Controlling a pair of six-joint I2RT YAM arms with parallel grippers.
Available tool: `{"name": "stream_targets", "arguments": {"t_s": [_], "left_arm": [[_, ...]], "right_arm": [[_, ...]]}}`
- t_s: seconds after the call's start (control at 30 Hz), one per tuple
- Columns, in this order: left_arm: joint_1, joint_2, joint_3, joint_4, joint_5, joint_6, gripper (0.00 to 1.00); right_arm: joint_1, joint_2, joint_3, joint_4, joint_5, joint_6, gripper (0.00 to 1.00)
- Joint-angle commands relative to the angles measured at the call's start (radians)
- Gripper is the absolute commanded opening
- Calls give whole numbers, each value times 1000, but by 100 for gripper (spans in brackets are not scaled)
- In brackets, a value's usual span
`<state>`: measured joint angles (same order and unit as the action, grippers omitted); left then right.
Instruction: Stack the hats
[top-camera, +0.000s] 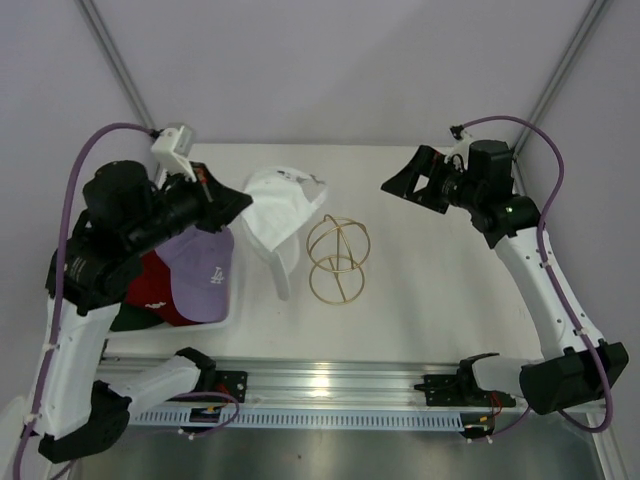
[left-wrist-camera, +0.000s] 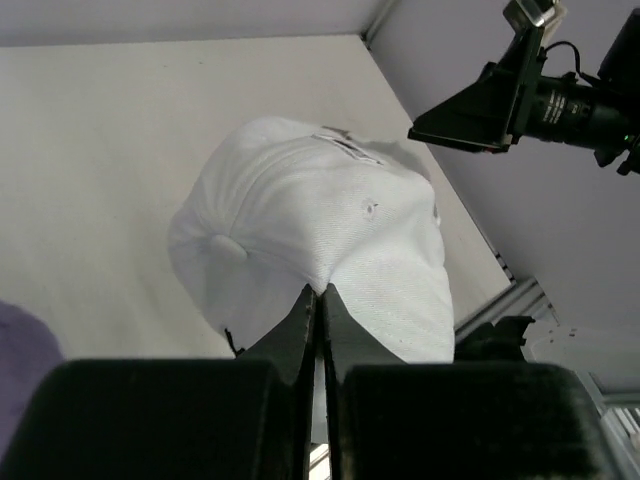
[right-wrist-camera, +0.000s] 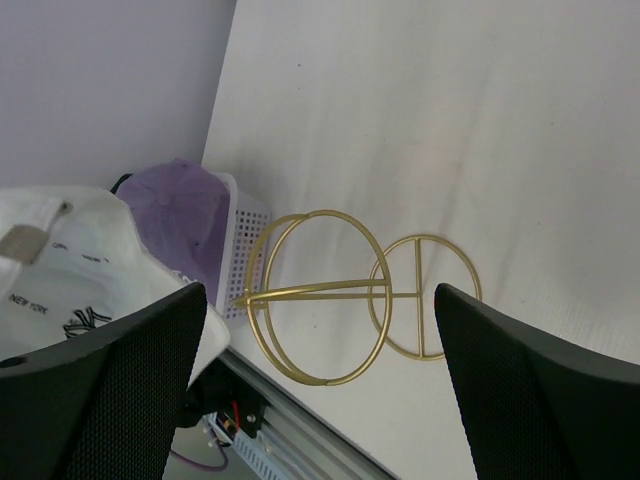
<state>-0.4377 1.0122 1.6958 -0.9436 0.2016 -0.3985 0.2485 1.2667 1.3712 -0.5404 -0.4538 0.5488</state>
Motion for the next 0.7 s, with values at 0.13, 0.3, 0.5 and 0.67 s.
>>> {"name": "stream_targets", "arguments": {"t_s": [0.13,0.3,0.5,0.67], "left_arm": [[-208,138,-9,158,-129,-10,1],[-309,236,33,135,-251,21,1],[-334,273,116,97,-338,53,1],[-412,339,145,114,-336,95,1]], "right_arm": [[-84,-96,-11,-78,78,43,100],[-170,-139,-41,-98,6,59,99],[-178,-168,-86,-112,10,46,99],[-178,-164,-104,-119,12,48,100]]}}
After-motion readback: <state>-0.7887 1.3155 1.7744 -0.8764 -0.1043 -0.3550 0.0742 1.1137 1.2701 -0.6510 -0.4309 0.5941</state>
